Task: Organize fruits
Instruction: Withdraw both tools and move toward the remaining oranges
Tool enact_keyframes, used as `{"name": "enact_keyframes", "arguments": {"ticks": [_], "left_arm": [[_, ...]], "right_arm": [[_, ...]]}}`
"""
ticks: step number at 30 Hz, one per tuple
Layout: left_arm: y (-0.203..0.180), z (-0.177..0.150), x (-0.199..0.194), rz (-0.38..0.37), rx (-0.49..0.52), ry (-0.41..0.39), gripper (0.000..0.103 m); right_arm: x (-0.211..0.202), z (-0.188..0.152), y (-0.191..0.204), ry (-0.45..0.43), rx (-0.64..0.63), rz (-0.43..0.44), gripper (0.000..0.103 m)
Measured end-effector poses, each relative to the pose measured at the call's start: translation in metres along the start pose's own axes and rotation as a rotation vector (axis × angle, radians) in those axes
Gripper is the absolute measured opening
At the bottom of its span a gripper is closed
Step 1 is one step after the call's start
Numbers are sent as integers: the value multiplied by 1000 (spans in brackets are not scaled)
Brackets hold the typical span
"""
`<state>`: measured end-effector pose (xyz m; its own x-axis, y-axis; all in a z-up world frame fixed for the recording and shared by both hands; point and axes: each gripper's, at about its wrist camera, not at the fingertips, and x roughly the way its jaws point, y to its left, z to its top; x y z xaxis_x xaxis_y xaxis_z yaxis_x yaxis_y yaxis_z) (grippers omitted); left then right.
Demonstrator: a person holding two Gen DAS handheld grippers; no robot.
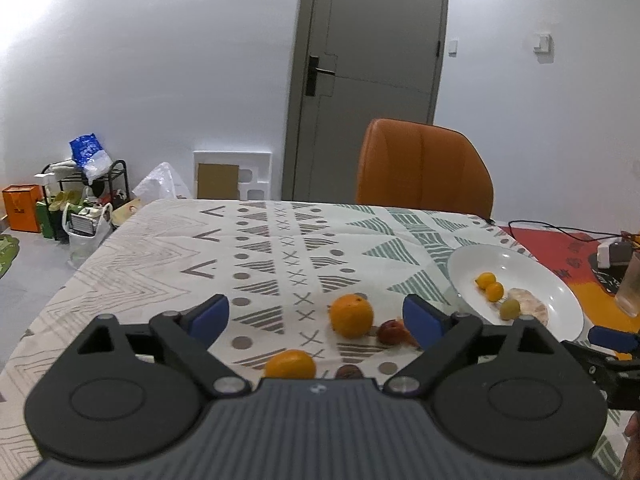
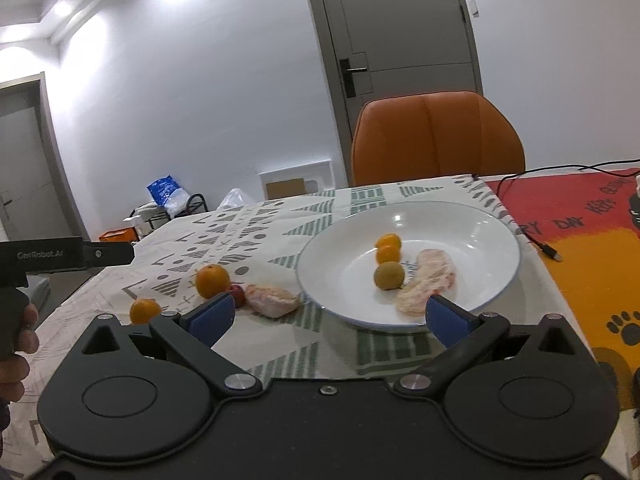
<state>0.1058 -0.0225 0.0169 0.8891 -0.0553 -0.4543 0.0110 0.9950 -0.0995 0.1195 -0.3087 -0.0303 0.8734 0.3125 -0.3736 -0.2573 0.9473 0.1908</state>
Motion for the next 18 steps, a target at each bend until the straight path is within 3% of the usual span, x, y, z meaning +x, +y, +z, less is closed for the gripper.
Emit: {"name": "enact_keyframes", "arguments": {"ticks": [18], "left_arm": [[36, -19, -3, 34, -54, 23, 94]], "right_arm": [[17, -8, 35, 47, -50, 69, 103]]}}
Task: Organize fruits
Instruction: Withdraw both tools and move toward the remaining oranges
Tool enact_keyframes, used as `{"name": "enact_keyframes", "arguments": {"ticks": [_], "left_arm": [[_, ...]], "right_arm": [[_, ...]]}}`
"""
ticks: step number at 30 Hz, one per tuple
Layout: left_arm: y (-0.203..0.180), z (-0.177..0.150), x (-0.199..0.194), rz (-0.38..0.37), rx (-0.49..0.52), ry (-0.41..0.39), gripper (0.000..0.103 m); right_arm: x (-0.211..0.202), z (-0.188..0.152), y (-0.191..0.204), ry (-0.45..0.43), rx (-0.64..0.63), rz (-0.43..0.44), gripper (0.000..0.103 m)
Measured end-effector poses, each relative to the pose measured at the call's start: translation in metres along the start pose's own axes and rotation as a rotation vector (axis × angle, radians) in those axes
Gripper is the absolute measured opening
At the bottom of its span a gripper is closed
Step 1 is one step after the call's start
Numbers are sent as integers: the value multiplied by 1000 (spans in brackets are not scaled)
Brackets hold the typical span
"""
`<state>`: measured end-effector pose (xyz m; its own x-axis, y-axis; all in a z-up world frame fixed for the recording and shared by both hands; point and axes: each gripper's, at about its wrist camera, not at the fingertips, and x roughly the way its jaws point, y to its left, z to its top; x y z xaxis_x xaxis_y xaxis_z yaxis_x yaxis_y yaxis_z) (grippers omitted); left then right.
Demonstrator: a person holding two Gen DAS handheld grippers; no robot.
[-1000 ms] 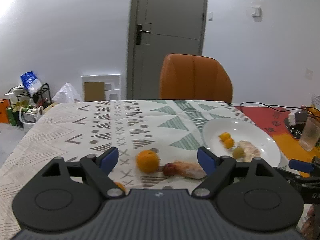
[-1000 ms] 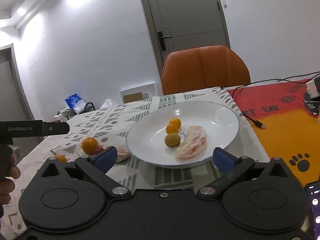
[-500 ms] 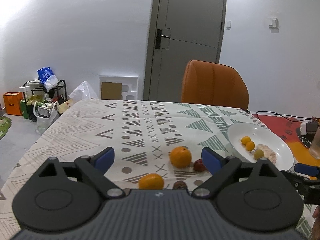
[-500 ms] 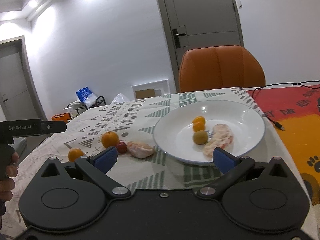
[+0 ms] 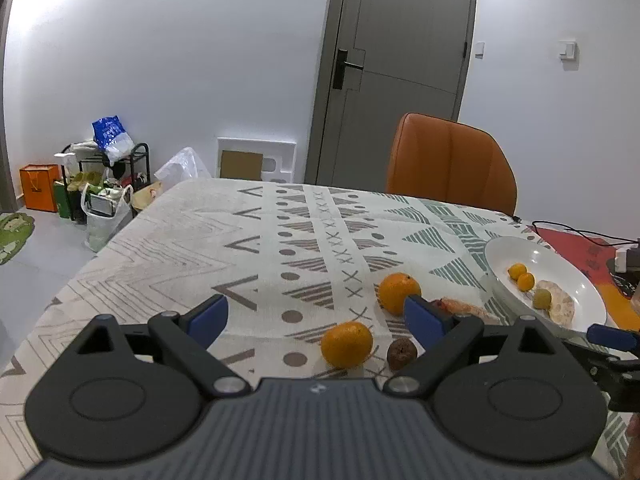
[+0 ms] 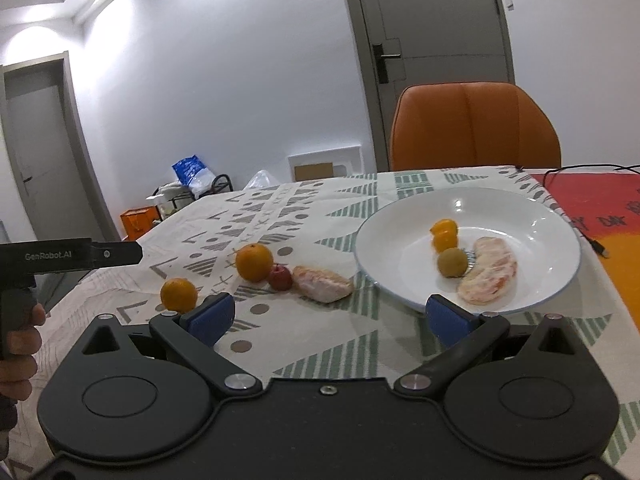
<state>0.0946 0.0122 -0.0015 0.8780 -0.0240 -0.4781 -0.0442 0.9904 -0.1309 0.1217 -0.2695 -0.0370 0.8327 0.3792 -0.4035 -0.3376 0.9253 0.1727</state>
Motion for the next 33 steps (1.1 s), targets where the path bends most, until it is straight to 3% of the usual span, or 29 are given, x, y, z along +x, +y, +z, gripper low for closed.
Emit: {"name": "enact_keyframes", "arguments": {"ticks": [10, 17, 24, 33], "left_arm": [[6, -10, 1, -35, -12, 17, 93], [10, -18, 4, -57, -3, 38, 89], [16, -23, 8, -64, -23, 65, 75], [26, -24, 11, -61, -43, 81, 68]], "right_arm": [[11, -3, 16, 31, -26, 36, 100], [22, -6, 32, 64, -54, 91, 85], [36, -9, 47, 114, -68, 149, 67], [51, -11, 63, 153, -82, 191, 58]]}}
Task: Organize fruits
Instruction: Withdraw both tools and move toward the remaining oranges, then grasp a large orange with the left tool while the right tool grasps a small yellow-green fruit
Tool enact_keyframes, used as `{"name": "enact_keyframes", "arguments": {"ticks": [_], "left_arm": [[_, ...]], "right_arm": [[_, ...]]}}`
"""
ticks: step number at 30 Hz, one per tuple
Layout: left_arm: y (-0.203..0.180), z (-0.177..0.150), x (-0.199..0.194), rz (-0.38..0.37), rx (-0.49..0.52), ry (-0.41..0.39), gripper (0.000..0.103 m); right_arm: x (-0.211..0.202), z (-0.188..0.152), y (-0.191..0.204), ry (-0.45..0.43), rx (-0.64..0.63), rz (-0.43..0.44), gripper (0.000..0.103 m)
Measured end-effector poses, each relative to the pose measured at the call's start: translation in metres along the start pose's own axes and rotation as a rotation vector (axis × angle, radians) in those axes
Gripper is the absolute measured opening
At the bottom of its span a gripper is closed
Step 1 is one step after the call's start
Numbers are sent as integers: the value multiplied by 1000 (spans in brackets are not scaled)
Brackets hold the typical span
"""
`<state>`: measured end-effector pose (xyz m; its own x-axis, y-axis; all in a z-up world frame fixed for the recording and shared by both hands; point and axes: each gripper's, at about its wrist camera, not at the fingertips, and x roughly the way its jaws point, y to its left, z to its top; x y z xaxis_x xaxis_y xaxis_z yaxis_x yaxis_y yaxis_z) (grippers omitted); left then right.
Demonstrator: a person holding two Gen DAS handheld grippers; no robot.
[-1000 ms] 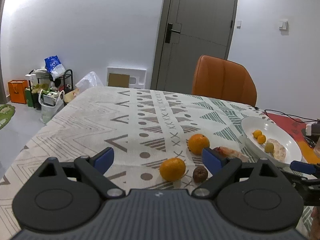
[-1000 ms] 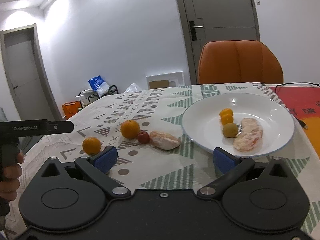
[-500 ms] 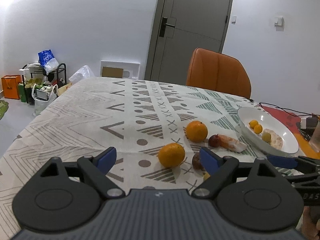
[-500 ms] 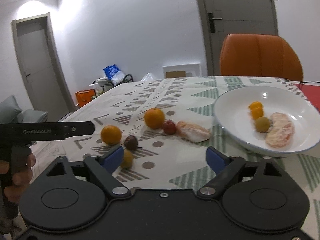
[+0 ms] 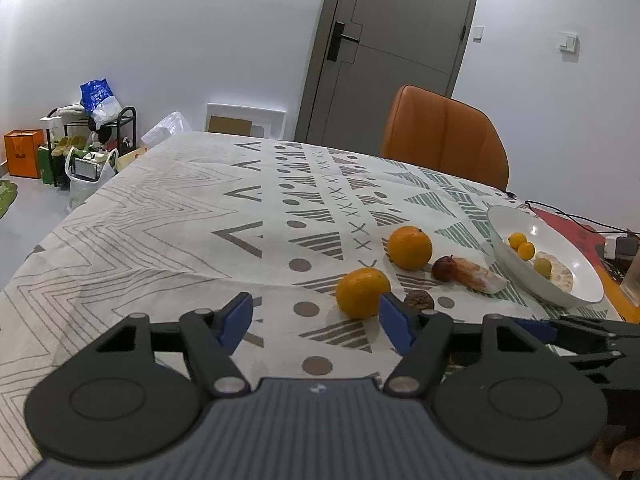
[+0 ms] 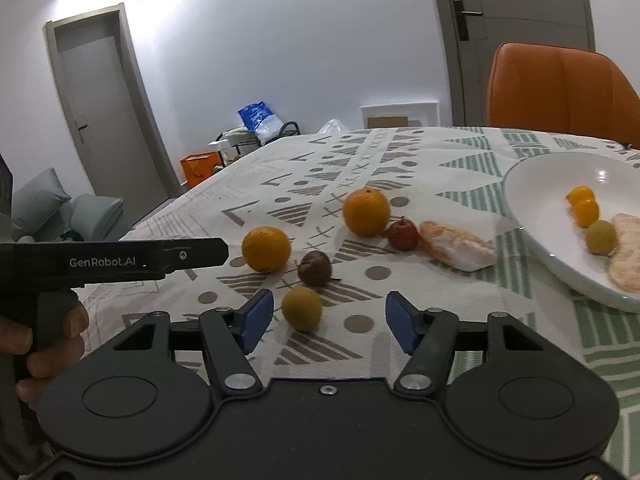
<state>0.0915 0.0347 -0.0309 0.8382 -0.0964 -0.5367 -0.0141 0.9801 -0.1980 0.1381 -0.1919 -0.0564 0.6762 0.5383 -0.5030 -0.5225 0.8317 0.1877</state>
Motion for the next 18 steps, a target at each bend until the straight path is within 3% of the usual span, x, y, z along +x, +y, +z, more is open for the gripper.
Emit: {"name": "enact_keyframes", "arguments": {"ticks": [1, 3, 5, 11, 18], "left_arm": [[1, 0, 0, 0, -2, 0, 68], [1, 1, 0, 2, -4, 1, 68], [1, 3, 1, 5, 0, 2, 68], [-6, 5, 7, -1, 14, 4, 67], [-18, 9, 18, -21, 27, 13, 59]], "right_arm": [[2, 0, 0, 6, -2, 5, 55], [8, 0, 2, 24, -8, 19, 30], [13, 0, 4, 41, -13, 38, 22], [6, 0, 2, 22, -15, 29, 22], [-5, 2, -8, -1, 0, -8, 22]]}}
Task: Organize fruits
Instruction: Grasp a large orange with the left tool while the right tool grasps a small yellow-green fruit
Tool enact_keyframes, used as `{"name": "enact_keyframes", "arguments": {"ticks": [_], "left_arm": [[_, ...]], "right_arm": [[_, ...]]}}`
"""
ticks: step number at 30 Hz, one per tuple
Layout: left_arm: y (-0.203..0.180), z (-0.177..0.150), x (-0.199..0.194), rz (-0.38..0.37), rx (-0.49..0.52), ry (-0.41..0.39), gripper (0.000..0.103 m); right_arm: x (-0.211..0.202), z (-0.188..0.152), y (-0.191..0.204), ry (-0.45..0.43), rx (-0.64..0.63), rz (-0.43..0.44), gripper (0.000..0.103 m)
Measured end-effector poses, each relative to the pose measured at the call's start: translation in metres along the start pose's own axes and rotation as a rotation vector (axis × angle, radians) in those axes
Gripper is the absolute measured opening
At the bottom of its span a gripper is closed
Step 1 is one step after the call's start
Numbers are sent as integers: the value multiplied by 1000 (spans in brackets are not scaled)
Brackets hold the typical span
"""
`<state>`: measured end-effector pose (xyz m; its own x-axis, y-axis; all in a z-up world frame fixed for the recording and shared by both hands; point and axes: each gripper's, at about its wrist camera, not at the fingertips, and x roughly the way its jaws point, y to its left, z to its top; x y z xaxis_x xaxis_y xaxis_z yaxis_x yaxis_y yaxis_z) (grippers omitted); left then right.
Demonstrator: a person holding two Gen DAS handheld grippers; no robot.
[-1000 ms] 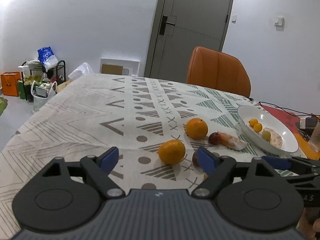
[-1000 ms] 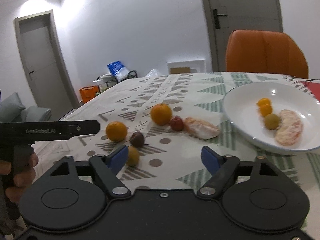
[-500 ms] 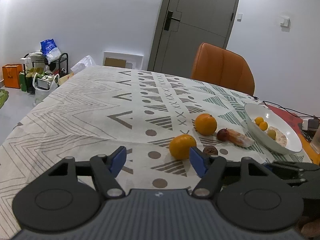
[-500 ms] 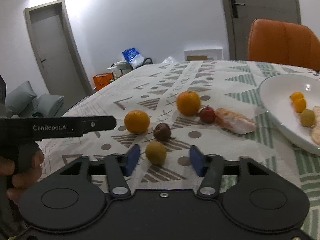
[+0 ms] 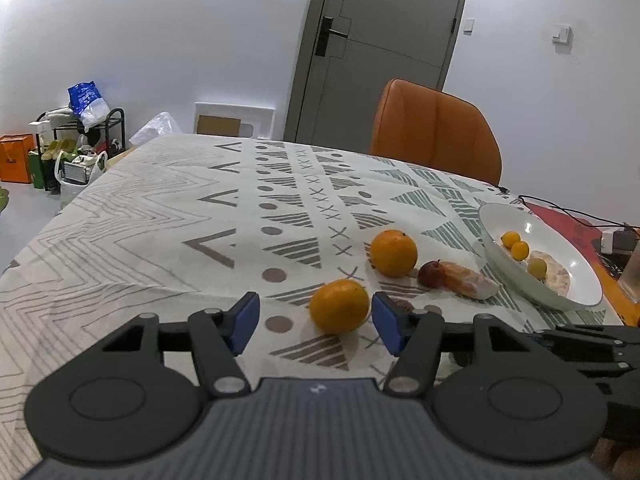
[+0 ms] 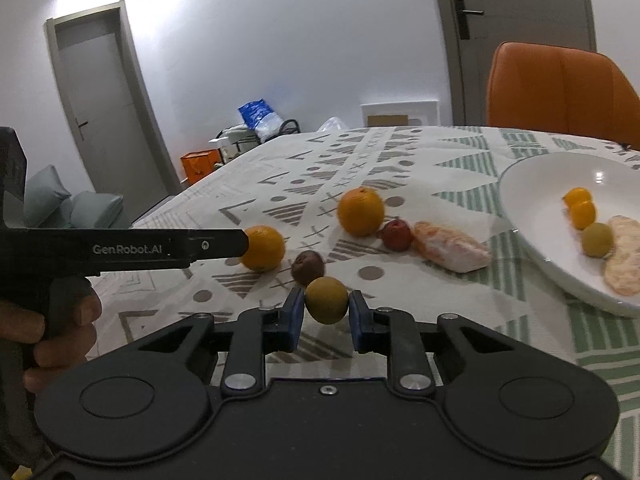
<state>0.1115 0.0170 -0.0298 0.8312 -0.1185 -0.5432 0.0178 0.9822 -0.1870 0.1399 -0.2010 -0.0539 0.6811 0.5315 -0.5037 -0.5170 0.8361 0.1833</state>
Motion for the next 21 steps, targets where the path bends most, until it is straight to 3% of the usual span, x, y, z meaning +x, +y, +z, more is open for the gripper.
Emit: {"name": "enact_keyframes", "arguments": {"ticks": [8, 10, 21], "left_arm": [[-7, -2, 17, 0, 10, 34, 52], [-9, -4, 22, -2, 12, 53, 35], [-24, 10, 15, -1, 43, 8, 34]], "right_arm": [[-13, 3, -16, -24, 21, -42, 22], [-16, 4, -20, -30, 26, -52, 22], [-36, 10, -47, -85, 72, -111, 22]]}}
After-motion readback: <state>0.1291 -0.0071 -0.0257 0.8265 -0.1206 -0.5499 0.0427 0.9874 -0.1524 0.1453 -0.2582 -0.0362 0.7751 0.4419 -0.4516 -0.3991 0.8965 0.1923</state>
